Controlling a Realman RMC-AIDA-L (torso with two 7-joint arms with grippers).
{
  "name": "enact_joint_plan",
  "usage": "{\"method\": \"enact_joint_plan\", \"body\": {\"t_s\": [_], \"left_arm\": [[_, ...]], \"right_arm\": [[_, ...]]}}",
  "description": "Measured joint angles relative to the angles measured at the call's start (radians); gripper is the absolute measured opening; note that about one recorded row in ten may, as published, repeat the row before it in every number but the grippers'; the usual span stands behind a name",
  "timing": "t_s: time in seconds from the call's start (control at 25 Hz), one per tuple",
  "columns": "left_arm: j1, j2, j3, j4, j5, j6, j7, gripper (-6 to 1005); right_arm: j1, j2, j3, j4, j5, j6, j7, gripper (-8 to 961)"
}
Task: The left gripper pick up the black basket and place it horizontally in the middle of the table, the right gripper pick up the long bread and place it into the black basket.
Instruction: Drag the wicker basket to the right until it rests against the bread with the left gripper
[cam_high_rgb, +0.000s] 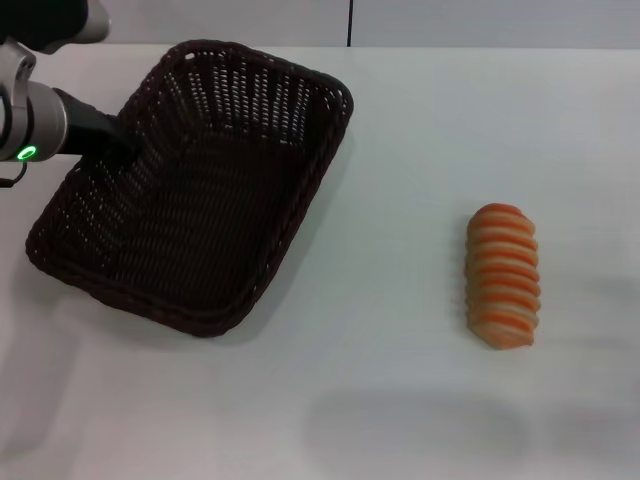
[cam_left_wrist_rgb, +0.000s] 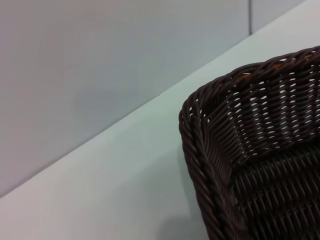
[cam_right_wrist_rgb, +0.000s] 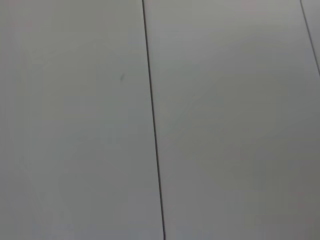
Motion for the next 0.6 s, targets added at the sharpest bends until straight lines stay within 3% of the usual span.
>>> {"method": "enact_joint_plan", "body": {"t_s": [0.16,0.24,0.36,0.6], "left_arm": [[-0.022,-0.001,-0.003,0.010,-0.020,-0.016,0.071,281],[-0.030,0.000,-0.006,0.012,-0.038,-0.024,0.100,280],[-0.104,0.002,-0.142,0.048,-0.293,-0.150,0.396,279],[-0.201,0.004,-0.245,0.132,-0.387,-0.256,0.527,257]], "right_arm": [[0.003,0.000,0.000,-0.001,0.000,0.000,0.000,734],[0.003,-0.001,0.000,-0.001,0.000,0.000,0.000,734],[0.003,-0.001,0.000,0.002,-0.001,-0.004,0.000,734],[0.000,0.000,-0.008,0.004,-0.003,-0.012,0.000,734]]}}
